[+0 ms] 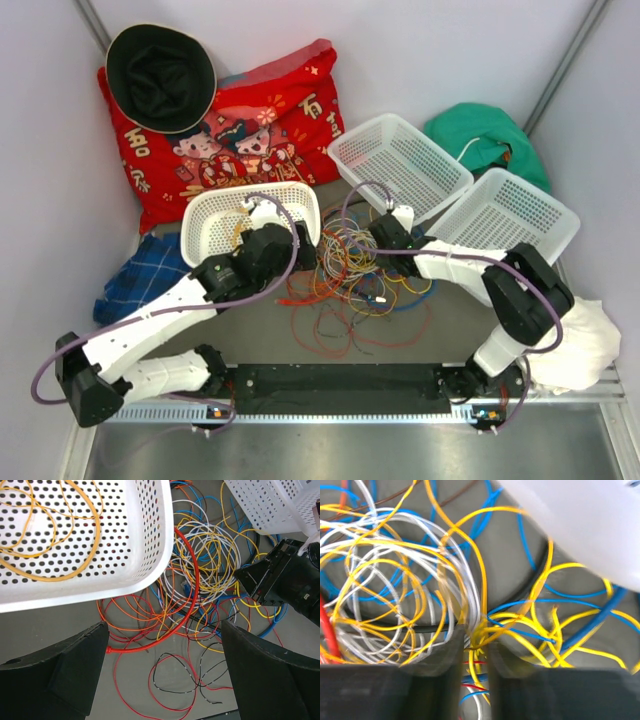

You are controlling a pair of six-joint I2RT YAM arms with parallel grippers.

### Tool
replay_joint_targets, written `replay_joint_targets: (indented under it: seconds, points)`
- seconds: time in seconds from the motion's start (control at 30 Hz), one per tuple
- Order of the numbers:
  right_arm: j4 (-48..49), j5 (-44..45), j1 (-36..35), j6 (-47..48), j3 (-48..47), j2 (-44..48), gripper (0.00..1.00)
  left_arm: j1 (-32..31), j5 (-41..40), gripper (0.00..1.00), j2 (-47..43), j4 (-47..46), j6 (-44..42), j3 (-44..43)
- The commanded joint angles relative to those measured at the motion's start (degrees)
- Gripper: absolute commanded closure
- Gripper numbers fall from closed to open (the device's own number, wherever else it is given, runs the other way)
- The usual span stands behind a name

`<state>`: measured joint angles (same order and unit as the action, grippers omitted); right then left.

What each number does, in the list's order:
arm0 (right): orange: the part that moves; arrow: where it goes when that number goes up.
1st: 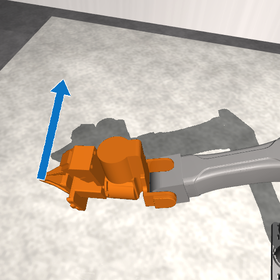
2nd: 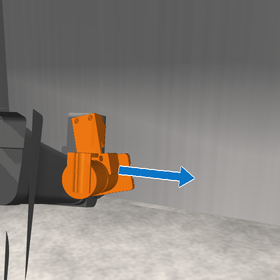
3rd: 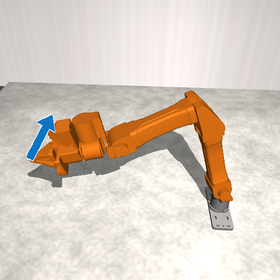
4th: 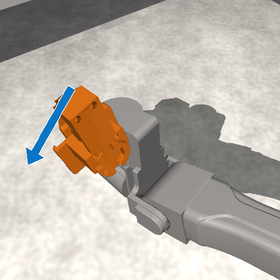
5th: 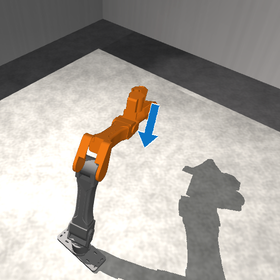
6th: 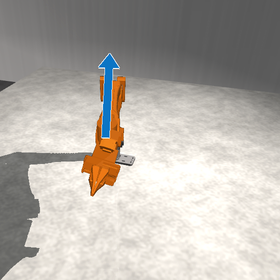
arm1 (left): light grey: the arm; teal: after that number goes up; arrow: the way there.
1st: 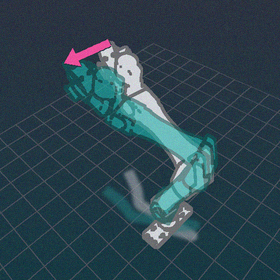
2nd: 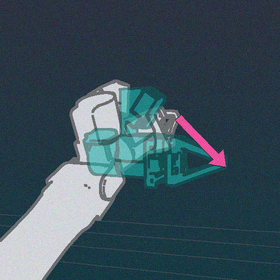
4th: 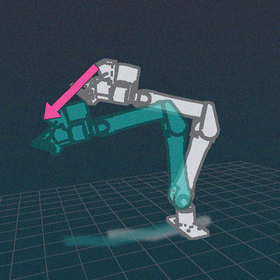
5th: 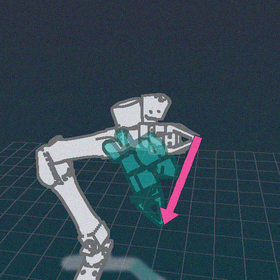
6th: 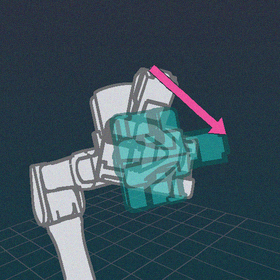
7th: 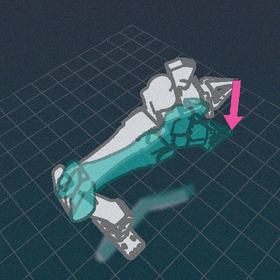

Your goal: Untangle the cables

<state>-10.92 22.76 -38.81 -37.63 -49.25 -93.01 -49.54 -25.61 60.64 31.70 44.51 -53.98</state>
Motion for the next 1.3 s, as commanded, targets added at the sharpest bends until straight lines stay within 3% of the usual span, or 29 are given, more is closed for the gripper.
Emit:
replay_joint_targets:
  seconds: [0.0, 0.03, 0.2, 0.4, 0.57, 0.8, 0.93, 1.0, 1.17, 1.27]
  points:
    - [3.71, -3.86, 0.31, 0.01, -1.37, 1.25, 0.95, -0.21, -1.99, 0.03, -2.98, -0.15, 0.14, 0.98]
    - [2.93, -4.13, 0.31, 0.36, -0.85, 2.21, 1.0, -0.12, -1.99, 0.03, -3.16, -0.32, 0.14, 1.33]
    - [-2.78, -0.71, -4.33, 4.75, 0.39, 16.94, 1.0, -0.21, -1.12, 0.03, -4.04, -2.78, -1.27, 1.42]
    - [-12.62, 1.23, -12.51, 8.53, -1.11, 36.82, 1.0, -0.12, 4.32, 0.01, -7.54, -14.55, -3.64, 4.66]
    - [-19.48, -0.88, -13.14, 8.01, -4.53, 49.39, 1.0, -0.12, 9.51, 0.01, -8.79, -23.08, -5.57, 6.6]
    - [-25.29, -2.64, -13.14, 8.18, -8.22, 54.68, 1.0, -0.12, 18.73, 0.01, -5.89, -31.16, -6.02, 5.55]
    - [-25.82, -3.25, -13.14, 7.4, -8.58, 56.01, 1.0, -0.21, 34.08, 0.01, -2.99, -44.57, -3.82, 7.56]
    - [-26.08, -3.6, -13.14, 7.39, -9.01, 56.19, 1.0, -0.91, 37.63, 0.01, -0.8, -48.91, -2.85, 8.44]
    - [-26.96, -4.65, -13.05, 7.39, -11.21, 56.1, 1.0, -7.39, 40.9, 0.01, 5.78, -50.17, -11.01, 7.4]
    - [-27.93, -5.62, -13.05, 7.13, -13.06, 55.48, 1.0, -11.53, 37.57, 0.01, 9.65, -47.18, -17.52, 5.02]
